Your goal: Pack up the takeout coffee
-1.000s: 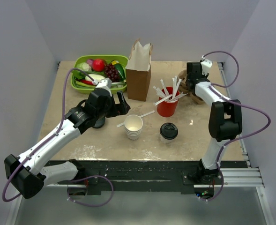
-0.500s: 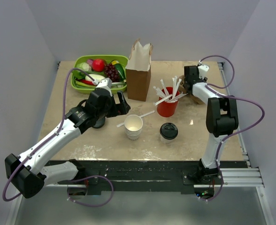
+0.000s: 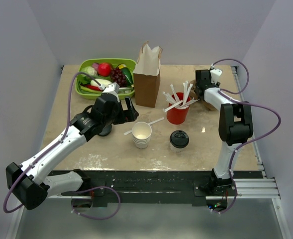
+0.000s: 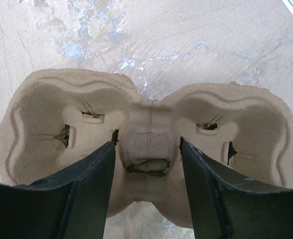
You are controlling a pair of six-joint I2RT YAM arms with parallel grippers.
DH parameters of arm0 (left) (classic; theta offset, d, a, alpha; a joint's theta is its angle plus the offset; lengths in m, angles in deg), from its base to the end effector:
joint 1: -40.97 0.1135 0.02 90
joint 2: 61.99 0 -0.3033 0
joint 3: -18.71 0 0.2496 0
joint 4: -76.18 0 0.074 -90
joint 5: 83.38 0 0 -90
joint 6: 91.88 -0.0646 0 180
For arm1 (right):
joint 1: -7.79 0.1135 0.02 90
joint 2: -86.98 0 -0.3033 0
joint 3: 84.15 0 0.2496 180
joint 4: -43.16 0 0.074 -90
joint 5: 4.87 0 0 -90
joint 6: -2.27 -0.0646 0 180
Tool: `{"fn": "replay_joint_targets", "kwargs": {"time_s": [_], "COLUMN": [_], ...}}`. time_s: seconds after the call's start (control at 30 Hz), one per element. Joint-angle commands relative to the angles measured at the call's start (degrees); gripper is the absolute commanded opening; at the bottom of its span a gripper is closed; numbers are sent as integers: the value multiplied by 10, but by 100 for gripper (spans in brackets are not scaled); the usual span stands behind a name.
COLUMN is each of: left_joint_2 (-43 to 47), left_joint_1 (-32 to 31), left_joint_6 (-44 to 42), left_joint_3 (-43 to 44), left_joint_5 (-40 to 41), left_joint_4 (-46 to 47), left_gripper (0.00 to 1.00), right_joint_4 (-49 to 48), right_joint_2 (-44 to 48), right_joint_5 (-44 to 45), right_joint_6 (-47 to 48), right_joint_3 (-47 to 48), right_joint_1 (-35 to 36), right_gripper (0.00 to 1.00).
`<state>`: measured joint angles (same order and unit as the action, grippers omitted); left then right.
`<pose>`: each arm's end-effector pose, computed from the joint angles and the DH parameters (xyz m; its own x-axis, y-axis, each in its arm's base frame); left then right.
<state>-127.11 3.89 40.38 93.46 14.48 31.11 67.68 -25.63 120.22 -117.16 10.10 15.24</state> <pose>0.2055 -0.1442 0.3504 -0.6843 -0.3179 -0.6563 0.0652 0.8697 -0.4892 0.4673 0.0237 0.2285 -0.4345 0.3487 -0.8304 0.6029 0.7976 0.0194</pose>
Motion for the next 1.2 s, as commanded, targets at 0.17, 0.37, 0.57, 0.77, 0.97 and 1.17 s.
{"fn": "replay_joint_targets", "kwargs": {"time_s": [0.17,0.37,0.57,0.77,0.97,1.17], "left_joint_2": [-9,-13,-16,-17,-17,-18], "left_joint_1": [3,4,3,4,4,4], "left_joint_6": [-17,-18,-21,-20,-20,-21], "left_joint_3": [32,36,37,36,34,34], "left_joint_5": [-2,-4,-6,-7,-9,-10], "left_joint_4": [10,12,12,11,13,14], "left_gripper": [98,98,98,98,98,98], "right_joint_4": [-37,-53,-53,-38,-41,-44], "right_joint_2": [20,29,28,25,44,71], "right_joint_5": [24,21,19,30,35,37], "right_joint_6": [0,2,3,0,6,11], "right_joint_3": [15,4,4,11,3,-4], "right_joint_1": [-2,-2,-1,-2,-2,-2], "right_gripper": [58,58,51,46,46,46]}}
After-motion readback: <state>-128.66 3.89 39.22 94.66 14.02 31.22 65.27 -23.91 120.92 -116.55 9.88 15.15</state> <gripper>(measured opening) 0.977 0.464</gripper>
